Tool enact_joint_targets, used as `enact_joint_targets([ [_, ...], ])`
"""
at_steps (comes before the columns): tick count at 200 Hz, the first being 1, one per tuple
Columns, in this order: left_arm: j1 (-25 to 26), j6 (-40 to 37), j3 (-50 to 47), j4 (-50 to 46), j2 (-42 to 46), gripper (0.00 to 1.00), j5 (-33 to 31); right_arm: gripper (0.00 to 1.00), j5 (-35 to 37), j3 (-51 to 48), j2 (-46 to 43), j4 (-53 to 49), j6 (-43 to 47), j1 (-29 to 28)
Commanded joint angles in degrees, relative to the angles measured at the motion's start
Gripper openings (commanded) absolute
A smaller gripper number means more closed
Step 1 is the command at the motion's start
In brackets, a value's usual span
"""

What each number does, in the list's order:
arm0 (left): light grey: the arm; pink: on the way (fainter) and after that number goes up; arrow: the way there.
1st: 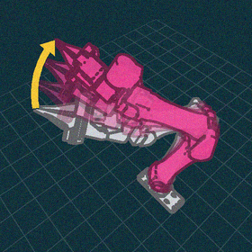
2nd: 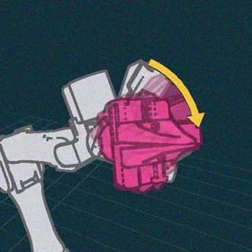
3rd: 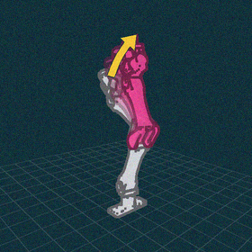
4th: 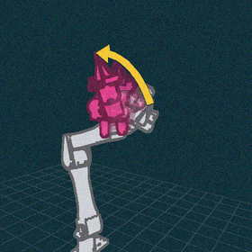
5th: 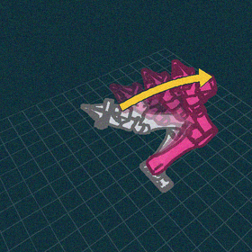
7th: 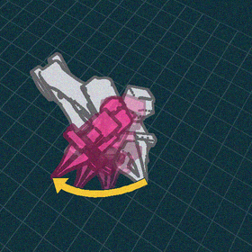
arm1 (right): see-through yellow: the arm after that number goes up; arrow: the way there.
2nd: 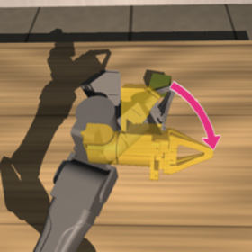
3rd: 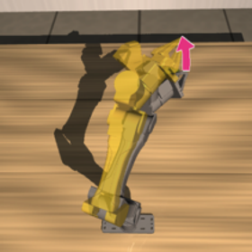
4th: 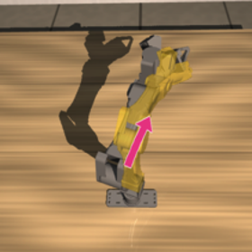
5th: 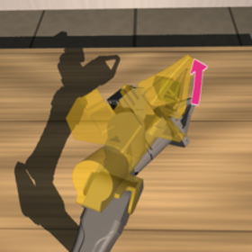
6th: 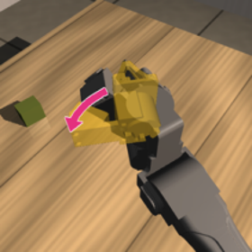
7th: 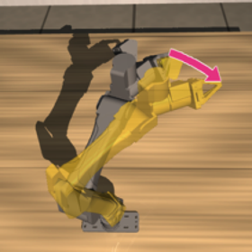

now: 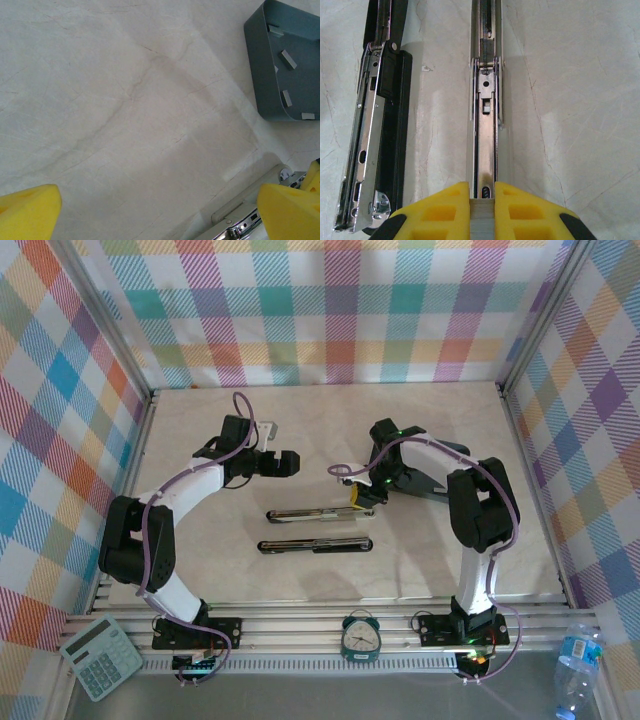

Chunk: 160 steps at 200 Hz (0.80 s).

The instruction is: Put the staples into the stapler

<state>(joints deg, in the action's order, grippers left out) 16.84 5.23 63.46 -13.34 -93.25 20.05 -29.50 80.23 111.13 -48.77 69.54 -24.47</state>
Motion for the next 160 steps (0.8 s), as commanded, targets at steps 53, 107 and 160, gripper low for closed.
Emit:
enact_joint_targets([
  [53, 0.65, -0.49, 0.26, -0.10, 0.83, 1.00, 0.95, 0.13, -0.38, 1.60, 1.81, -1.11, 1.30, -0.48],
  [107, 0.65, -0.61, 0.34, -0.08, 0.71, 1.00, 0.95, 0.13, 0.11, 1.87, 2.17, -1.32, 1.61, -0.47],
  [160, 0.65, -0.66, 0.46, -0.37, 0.70, 1.00, 0.86, 0.13, 1.19, 2.04, 2.60, -2.38, 1.92, -0.45],
])
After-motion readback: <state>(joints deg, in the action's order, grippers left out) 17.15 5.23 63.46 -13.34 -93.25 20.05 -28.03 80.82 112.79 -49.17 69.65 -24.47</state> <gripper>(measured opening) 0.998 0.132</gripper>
